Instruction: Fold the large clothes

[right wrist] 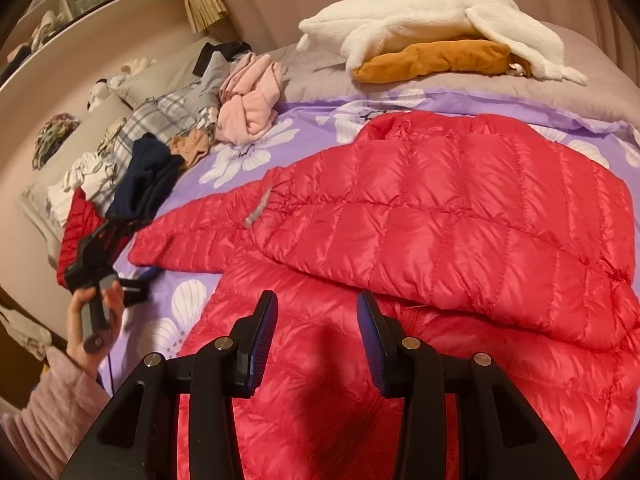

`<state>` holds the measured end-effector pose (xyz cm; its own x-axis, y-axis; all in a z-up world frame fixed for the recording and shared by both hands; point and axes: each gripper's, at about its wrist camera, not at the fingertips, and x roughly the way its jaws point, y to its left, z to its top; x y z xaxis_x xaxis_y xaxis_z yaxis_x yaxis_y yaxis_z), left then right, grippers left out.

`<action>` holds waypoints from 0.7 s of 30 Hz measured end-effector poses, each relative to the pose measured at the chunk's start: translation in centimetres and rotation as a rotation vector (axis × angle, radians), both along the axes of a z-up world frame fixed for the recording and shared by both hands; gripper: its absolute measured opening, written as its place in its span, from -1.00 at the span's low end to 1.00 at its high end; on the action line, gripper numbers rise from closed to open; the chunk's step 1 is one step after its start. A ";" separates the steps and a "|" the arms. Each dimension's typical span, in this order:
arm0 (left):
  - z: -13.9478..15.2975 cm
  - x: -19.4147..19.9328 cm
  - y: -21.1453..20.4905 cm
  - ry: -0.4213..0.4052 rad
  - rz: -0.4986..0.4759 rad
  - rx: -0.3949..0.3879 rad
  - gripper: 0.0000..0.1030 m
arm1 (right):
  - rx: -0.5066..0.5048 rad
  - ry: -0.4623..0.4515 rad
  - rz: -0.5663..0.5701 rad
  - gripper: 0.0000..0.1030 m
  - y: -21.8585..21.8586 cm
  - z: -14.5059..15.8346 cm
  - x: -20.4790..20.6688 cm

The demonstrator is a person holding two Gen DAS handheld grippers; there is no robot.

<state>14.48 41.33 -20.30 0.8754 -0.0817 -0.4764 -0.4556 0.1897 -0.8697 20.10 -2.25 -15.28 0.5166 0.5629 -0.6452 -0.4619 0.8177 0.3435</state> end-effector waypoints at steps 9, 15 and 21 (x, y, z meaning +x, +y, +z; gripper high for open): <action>0.3 0.4 2.5 0.031 0.044 0.057 0.52 | 0.003 0.021 0.012 -0.20 1.2 -0.6 0.6; 0.8 1.0 3.5 0.130 0.041 0.142 0.01 | 0.004 0.026 0.022 -0.20 1.9 -0.7 0.7; 1.0 1.6 3.8 0.178 0.008 0.211 -0.77 | -0.019 0.000 0.060 -0.20 4.9 -0.1 2.0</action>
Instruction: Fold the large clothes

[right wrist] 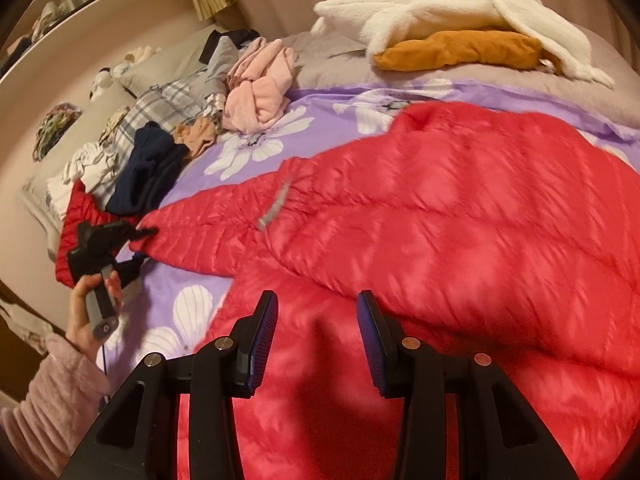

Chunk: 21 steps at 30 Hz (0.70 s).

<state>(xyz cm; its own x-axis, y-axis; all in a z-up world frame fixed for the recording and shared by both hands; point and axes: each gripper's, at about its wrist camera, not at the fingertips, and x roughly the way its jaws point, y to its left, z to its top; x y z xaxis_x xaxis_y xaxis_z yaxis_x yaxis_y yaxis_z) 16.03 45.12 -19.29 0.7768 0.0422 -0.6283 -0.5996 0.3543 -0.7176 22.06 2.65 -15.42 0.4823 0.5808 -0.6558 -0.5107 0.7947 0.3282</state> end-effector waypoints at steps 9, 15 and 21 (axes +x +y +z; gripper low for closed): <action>5.1 0.0 -2.0 -0.093 -0.135 0.179 -0.82 | 0.046 0.001 0.025 -0.31 7.6 0.4 5.0; 10.9 -1.0 -5.2 -0.216 -0.254 0.328 -0.82 | -0.033 0.078 0.015 -0.43 11.4 -2.2 8.0; 15.3 0.7 -11.0 -0.322 -0.425 0.413 -0.82 | -0.115 0.128 0.012 -0.50 12.3 -4.3 8.3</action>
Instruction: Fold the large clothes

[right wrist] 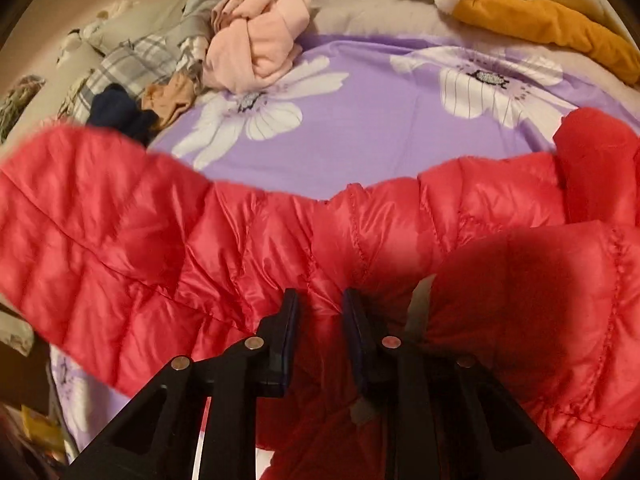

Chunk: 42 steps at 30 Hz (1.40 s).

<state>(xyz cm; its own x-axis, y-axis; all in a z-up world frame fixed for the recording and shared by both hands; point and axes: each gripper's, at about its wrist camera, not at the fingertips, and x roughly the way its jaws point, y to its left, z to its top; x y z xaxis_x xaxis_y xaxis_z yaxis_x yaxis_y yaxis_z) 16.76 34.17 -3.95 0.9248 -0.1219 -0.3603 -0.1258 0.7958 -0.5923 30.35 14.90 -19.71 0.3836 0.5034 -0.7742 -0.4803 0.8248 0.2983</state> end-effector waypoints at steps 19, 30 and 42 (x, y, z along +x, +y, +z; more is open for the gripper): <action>1.1 5.3 -21.0 0.077 -0.374 0.311 -0.82 | 0.714 0.137 -0.178 -0.10 -20.8 5.3 -6.0; -5.9 8.5 -29.4 0.276 -0.549 0.349 -0.74 | 0.983 0.281 -0.244 0.33 -26.8 2.1 -5.8; -8.0 9.0 -29.1 0.345 -0.696 0.199 0.14 | 1.126 0.298 -0.242 0.61 -29.0 2.0 -5.8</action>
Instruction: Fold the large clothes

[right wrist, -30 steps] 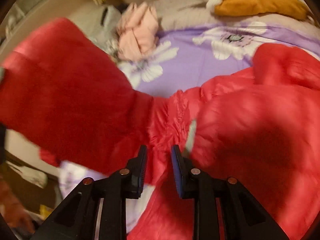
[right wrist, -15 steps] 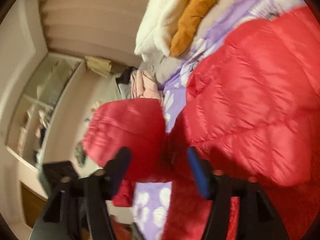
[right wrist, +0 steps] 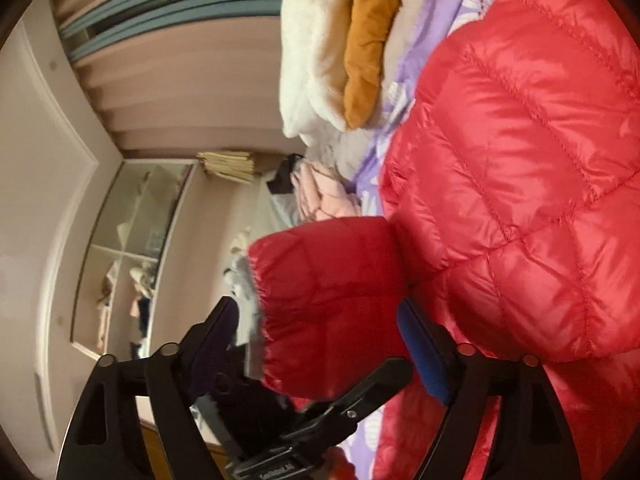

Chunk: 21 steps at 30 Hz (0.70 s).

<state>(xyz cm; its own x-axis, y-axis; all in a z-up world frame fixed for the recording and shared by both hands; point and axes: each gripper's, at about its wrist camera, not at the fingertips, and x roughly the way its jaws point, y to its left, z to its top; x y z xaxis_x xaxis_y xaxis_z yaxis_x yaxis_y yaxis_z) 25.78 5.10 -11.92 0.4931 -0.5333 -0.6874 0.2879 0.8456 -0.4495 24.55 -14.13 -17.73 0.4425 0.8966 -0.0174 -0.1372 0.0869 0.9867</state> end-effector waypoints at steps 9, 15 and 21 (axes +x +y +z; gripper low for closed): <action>-0.3 0.2 -1.6 0.000 -0.074 0.081 0.28 | -0.034 -0.021 -0.021 0.62 -0.9 0.8 -0.7; -1.7 -0.3 -0.9 0.047 -0.095 0.080 0.28 | -0.383 -0.043 -0.034 0.41 0.0 2.4 -0.3; -1.1 -2.4 2.7 0.061 -0.056 0.051 0.28 | -0.488 -0.033 -0.035 -0.69 0.0 1.4 0.8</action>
